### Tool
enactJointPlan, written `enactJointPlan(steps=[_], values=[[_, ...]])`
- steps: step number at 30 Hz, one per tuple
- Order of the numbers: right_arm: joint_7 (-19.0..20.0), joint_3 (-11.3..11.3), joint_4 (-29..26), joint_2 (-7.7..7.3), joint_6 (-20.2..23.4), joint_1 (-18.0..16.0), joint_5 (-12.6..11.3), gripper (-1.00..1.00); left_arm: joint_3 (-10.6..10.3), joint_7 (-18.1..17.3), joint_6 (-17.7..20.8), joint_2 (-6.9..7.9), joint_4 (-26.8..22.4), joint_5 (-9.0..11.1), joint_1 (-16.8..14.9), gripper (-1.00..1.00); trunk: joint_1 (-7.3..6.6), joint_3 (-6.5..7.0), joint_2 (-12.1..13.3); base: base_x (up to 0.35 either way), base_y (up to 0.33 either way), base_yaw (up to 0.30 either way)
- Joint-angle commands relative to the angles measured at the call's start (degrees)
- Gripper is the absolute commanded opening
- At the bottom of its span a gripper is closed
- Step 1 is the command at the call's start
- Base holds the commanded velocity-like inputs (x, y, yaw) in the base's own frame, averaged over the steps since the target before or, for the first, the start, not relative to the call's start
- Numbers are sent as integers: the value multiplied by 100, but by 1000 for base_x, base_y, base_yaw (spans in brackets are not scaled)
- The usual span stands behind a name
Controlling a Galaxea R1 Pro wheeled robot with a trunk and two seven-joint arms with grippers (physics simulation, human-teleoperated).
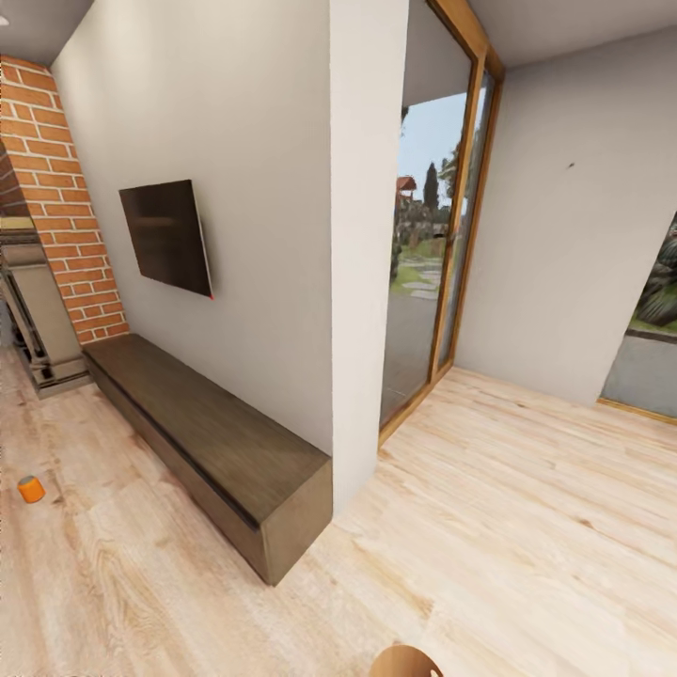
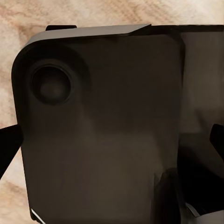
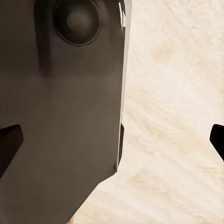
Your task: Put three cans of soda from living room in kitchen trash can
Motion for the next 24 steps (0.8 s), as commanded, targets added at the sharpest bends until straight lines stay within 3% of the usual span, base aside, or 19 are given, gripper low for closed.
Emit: enactJointPlan(steps=[1, 24], values=[[0, 0, 0, 0, 0, 0, 0, 100, 0, 0, 1, 0, 0, 0, 0, 100, 0, -3, 0, 0, 0, 76], [0, 2, 0, 0, 0, 0, 6, 100, 0, 0, -1, 0, 0, 0, 0, 100, 0, -61, 0, 0, 0, 67]])
